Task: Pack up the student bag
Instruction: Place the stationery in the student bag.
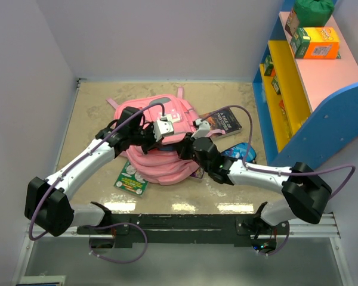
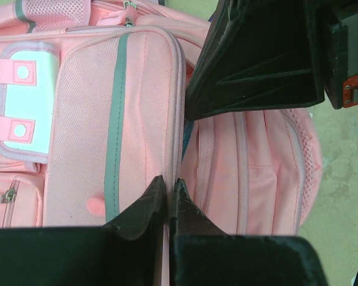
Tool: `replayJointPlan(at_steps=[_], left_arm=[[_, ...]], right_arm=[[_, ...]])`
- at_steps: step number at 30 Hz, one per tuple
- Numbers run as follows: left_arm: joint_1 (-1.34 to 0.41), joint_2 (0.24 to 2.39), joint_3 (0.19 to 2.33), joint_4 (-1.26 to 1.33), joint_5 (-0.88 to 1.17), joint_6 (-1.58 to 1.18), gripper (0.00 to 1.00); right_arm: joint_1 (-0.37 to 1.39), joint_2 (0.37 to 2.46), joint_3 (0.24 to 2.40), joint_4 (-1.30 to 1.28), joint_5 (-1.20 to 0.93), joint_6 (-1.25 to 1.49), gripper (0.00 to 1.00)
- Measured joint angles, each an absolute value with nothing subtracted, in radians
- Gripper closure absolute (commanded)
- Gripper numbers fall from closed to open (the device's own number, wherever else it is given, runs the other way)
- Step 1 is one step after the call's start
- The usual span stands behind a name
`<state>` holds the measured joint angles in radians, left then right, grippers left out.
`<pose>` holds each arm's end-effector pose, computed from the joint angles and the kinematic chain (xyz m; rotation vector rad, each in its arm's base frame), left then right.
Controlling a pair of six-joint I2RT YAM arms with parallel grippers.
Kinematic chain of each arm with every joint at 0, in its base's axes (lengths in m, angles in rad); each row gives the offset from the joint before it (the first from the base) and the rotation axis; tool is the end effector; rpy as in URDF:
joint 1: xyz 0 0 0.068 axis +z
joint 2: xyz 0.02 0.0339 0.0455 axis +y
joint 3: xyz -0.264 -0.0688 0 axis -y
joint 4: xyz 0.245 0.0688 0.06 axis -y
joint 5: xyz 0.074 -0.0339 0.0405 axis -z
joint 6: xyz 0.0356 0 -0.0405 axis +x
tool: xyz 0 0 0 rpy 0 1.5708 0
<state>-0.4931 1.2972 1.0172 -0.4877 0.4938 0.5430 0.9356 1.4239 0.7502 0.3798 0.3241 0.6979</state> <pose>0.2356 -0.1458 0.2845 1.3377 1.8554 -0.5490 0.1951 0.2455 0.2375 0.0036 1.9331 0.8233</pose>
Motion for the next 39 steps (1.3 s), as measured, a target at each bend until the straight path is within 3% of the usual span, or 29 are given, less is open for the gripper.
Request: replayJointPlan(at_steps=[16,26,34,36,37,38,39], left_arm=[[-0.493,1.297,1.017,-0.491,0.494,0.543,1.00],[-0.489,1.297,1.023,-0.516,0.483,0.562,1.00],[-0.487,1.298,1.025,-0.527,0.491,0.598,1.00],[-0.487,1.299,1.025,-0.526,0.495,0.607,0.91],[-0.487,1.301,1.025,-0.525,0.499,0.614,0.86],[-0.487,1.304,1.025,-0.523,0.503,0.617,0.74],[-0.487,1.309,1.025,-0.523,0.506,0.623,0.68]], right_arm=[[0.935,1.505,0.715,0.407,0.320,0.695,1.00],[0.943,1.679,0.826,0.436,0.324,0.695,1.00],[0.960,1.621,0.822,0.448,0.389,0.698,0.99],[0.961,1.581,0.809,0.467,0.395,0.695,0.91],[0.961,1.568,0.806,0.474,0.397,0.694,0.77],[0.961,1.562,0.805,0.479,0.397,0.693,0.72],[0.961,1.558,0.805,0.479,0.397,0.691,0.69]])
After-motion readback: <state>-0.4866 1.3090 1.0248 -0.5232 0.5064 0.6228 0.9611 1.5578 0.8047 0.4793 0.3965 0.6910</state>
